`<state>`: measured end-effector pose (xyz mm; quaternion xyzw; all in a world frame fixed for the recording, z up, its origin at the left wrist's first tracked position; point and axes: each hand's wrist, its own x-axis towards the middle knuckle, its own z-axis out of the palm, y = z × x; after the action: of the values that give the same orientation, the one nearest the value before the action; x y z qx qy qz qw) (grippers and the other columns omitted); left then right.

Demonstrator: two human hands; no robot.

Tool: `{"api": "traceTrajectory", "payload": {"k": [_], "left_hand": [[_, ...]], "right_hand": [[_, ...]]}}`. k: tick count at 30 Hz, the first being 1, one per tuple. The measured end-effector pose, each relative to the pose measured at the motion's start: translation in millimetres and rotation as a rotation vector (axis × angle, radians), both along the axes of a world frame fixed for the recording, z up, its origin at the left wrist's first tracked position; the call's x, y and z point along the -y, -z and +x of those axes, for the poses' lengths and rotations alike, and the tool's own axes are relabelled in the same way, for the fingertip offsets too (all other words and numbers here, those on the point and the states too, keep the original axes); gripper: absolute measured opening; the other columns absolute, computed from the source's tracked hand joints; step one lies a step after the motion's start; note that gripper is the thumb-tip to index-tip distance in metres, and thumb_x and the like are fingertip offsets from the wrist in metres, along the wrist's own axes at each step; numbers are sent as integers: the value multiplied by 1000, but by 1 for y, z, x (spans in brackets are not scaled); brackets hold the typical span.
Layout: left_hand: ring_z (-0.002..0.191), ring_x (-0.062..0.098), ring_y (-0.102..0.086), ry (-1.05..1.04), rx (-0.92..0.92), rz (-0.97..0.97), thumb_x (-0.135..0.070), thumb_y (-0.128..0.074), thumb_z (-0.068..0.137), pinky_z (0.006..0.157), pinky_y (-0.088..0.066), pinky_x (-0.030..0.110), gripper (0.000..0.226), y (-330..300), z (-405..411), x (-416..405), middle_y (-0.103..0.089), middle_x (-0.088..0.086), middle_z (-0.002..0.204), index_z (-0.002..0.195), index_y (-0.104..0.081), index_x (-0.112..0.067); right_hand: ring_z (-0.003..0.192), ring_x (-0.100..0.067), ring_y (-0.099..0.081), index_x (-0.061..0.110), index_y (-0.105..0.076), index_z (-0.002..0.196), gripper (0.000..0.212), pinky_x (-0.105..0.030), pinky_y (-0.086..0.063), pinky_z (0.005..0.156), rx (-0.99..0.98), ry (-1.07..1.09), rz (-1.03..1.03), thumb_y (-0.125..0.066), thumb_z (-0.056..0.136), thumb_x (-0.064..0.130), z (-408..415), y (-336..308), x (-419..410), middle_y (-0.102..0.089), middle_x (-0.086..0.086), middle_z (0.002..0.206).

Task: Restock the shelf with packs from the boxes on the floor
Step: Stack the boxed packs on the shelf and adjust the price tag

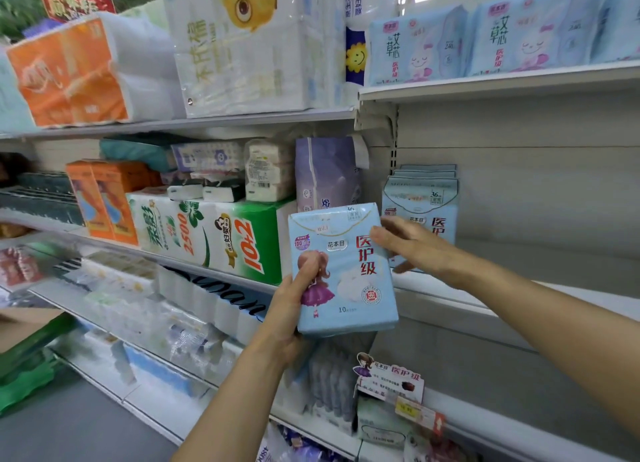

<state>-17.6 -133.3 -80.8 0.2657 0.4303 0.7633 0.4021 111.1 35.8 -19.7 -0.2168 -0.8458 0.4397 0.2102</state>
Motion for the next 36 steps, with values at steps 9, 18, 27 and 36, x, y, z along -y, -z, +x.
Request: {"api": "traceTrajectory", "payload": {"k": [9,18,27,36], "left_hand": [[106,36,-68,-24,-35,-37,-41,-70,79,84,-58,51,57,14,1,-5,-72,13,115,128,-58,-14],[107,22,-69,-41,-397,-104,-40,-82,73,97,-53,47,60,28,12,-46,-72,0,116,124,-59,-19],[99,13,-71,26,-629,-89,-14,-79,81,76,-57,20,47,-4,3,-107,-74,-4,109,122,-58,-16],[102,17,-70,99,-592,-112,-12,-88,70,81,-60,32,70,6,-11,-134,-70,1,118,127,-48,-19]], "right_hand": [[98,-17,-71,19,-58,120,75,-47,-53,93,-31,-66,-255,-83,58,53,10,26,8,-74,0,106],[102,-11,-67,28,-51,114,76,-34,-56,87,-278,118,-219,-94,50,31,38,39,-13,-67,0,114],[120,-12,-52,28,-40,137,86,-31,-48,97,-404,362,-15,-88,66,32,39,48,-35,-46,3,132],[142,-16,-19,27,-7,152,119,-41,-32,112,-305,552,112,-89,65,31,35,48,-32,-13,10,153]]}}
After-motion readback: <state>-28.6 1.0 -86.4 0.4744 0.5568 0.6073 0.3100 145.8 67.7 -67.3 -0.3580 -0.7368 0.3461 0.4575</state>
